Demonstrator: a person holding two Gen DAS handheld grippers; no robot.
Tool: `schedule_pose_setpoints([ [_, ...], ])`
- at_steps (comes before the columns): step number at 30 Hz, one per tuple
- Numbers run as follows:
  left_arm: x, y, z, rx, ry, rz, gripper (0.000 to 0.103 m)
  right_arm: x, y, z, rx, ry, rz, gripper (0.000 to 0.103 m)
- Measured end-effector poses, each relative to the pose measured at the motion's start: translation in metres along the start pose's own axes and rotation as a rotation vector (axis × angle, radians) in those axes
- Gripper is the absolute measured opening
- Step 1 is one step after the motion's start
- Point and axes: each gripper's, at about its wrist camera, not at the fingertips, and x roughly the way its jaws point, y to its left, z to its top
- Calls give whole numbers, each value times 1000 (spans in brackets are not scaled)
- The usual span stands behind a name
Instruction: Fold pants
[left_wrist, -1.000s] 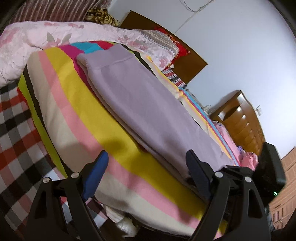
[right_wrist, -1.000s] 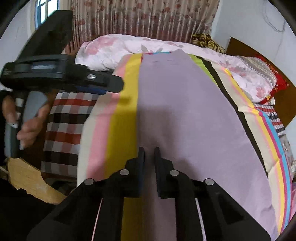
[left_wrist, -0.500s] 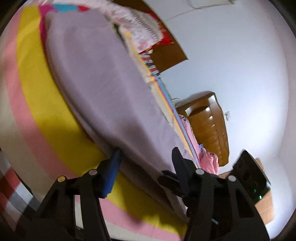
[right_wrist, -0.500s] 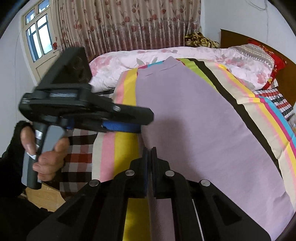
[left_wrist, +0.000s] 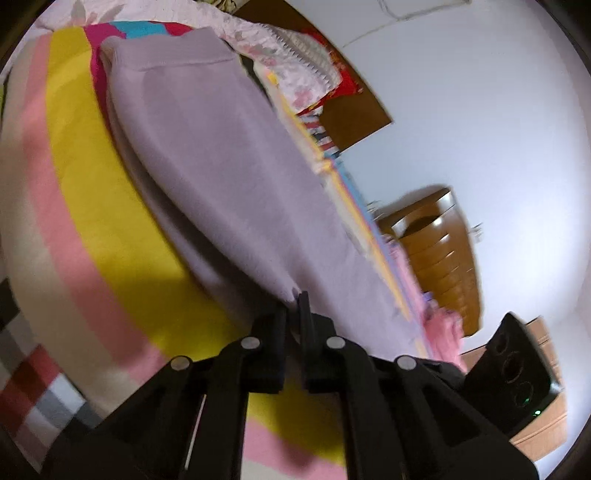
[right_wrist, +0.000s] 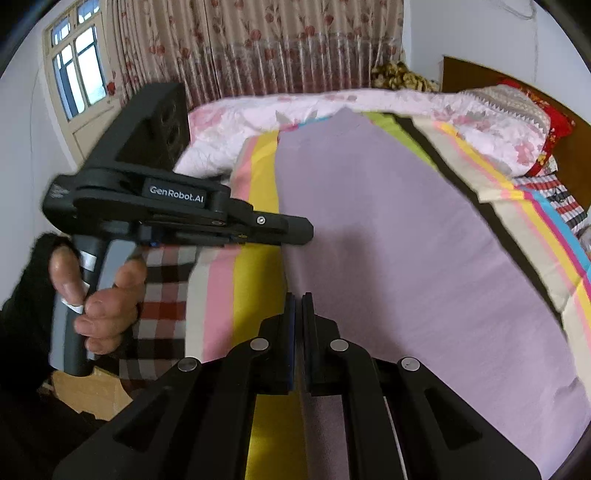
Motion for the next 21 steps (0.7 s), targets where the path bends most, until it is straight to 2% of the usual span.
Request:
schedule_pose_setpoints([
  [2,1,6,-5,-21,8,14,5,7,2,-4,-16,14,-3,9],
  [4,0,9,-7,-32,7,6,5,7,-3,-1,15,36,34,11],
  [8,1,11,-4,-84,14,18,8,6,-4,-2,21,40,86,30],
  [9,1,8,-1,-109,10,29,11,3,-3,-1,16,43,85,30],
  [10,-5,6,-1,-123,-6,65,25,1,-2,0,13,41,83,30],
  [11,-16,1,-1,-122,-54,153,46,-2,-1,1,9,32,83,30],
  [12,-29,-5,1,-120,-114,281,91,-5,-1,4,11,17,90,30],
  [13,-36,-10,3,-114,-161,318,97,-6,-2,7,16,3,94,30],
  [14,-43,-19,6,-83,-222,310,97,-6,-1,10,16,-12,90,30],
  [17,-30,-40,19,15,-216,208,97,4,4,18,2,-14,84,30],
  [19,-13,-43,25,42,-161,186,97,20,11,18,-18,40,118,32],
  [21,11,-32,26,28,-48,201,97,21,17,16,-62,51,105,34],
])
